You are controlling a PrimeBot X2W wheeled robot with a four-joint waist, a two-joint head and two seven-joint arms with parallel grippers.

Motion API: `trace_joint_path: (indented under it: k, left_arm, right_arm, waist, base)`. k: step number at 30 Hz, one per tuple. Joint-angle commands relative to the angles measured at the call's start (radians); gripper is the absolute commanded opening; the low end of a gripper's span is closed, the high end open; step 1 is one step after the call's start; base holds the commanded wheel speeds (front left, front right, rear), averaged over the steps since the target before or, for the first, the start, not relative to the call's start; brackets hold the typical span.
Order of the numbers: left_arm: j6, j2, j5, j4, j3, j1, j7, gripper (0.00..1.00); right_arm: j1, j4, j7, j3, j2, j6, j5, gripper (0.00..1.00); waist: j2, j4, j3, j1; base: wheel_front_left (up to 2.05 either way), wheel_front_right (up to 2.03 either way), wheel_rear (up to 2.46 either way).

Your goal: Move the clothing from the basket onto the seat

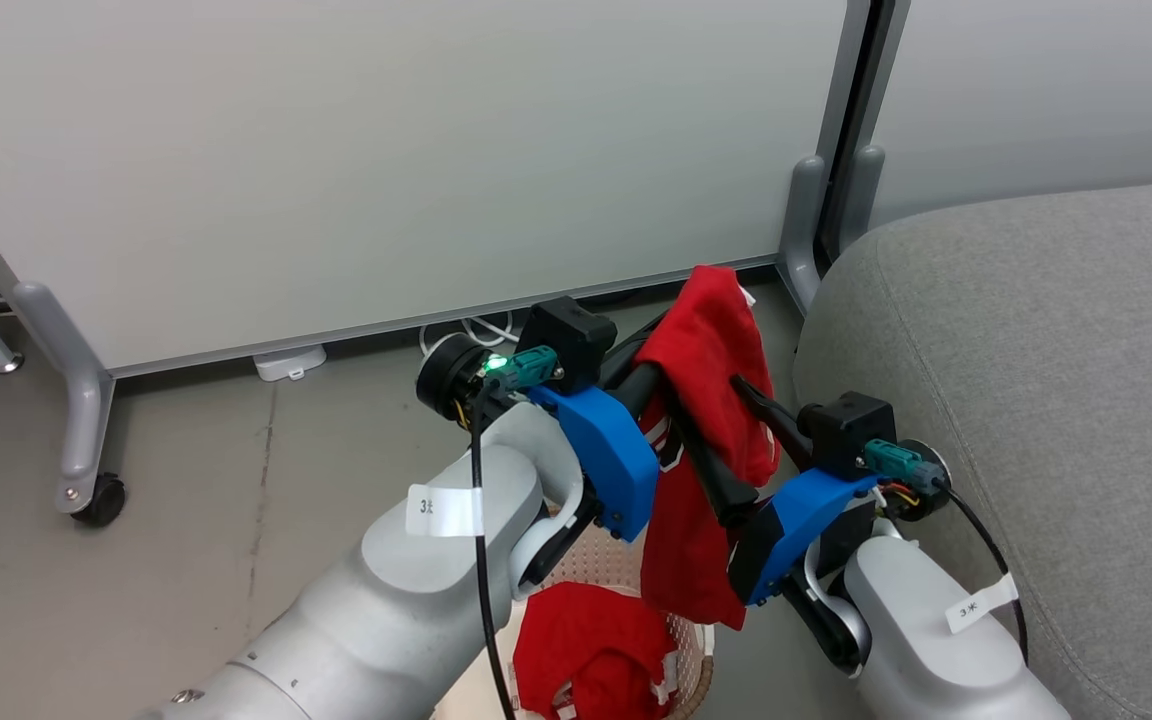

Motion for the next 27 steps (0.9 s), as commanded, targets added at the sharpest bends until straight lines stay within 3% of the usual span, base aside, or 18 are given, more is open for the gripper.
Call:
trace_joint_path:
  k: [1, 2, 3, 4, 25, 26, 27]
  left_arm:
    - [0.002, 0.000, -0.009, -0.002, -0.007, -0.016, -0.005, 0.00]
    - [0.003, 0.000, -0.014, -0.003, -0.013, -0.018, -0.005, 0.00]
    - [0.004, 0.000, -0.020, -0.002, -0.018, -0.020, -0.006, 0.00]
    - [0.006, 0.000, -0.024, -0.002, -0.021, -0.022, -0.008, 0.00]
    - [0.019, 0.000, -0.081, 0.045, -0.080, -0.046, -0.049, 0.00]
    - [0.020, 0.000, -0.084, 0.047, -0.082, -0.046, -0.049, 0.06]
    - [0.019, 0.000, -0.087, 0.048, -0.083, -0.046, -0.051, 0.45]
  right_arm:
    - [-0.022, 0.021, -0.011, 0.003, -0.002, 0.000, 0.011, 1.00]
    - [-0.028, 0.034, -0.012, 0.007, -0.002, 0.000, 0.022, 1.00]
    - [-0.035, 0.045, -0.016, 0.011, -0.002, 0.000, 0.030, 0.36]
    - [-0.042, 0.053, -0.019, 0.019, -0.002, 0.000, 0.039, 0.00]
    - [-0.071, 0.105, -0.047, 0.081, -0.002, 0.000, 0.125, 0.00]
    - [-0.072, 0.103, -0.048, 0.081, -0.002, 0.000, 0.127, 0.00]
    - [-0.070, 0.099, -0.048, 0.081, -0.002, 0.000, 0.127, 0.00]
  waist:
    - [0.0000, 0.002, 0.000, -0.0001]
    - [0.0000, 0.003, 0.000, -0.0001]
    - [0.0000, 0.005, 0.000, -0.0001]
    - [0.0000, 0.005, 0.000, -0.0001]
    - [0.0000, -0.016, -0.007, -0.0001]
    - [0.0000, -0.017, -0.007, -0.0001]
    - [0.0000, -0.018, -0.006, -0.0001]
  base:
    - [0.00, 0.00, 0.00]
    - [0.00, 0.00, 0.00]
    - [0.00, 0.00, 0.00]
    - [0.00, 0.00, 0.00]
    - [0.00, 0.00, 0.00]
    - [0.00, 0.00, 0.00]
    - [0.00, 0.00, 0.00]
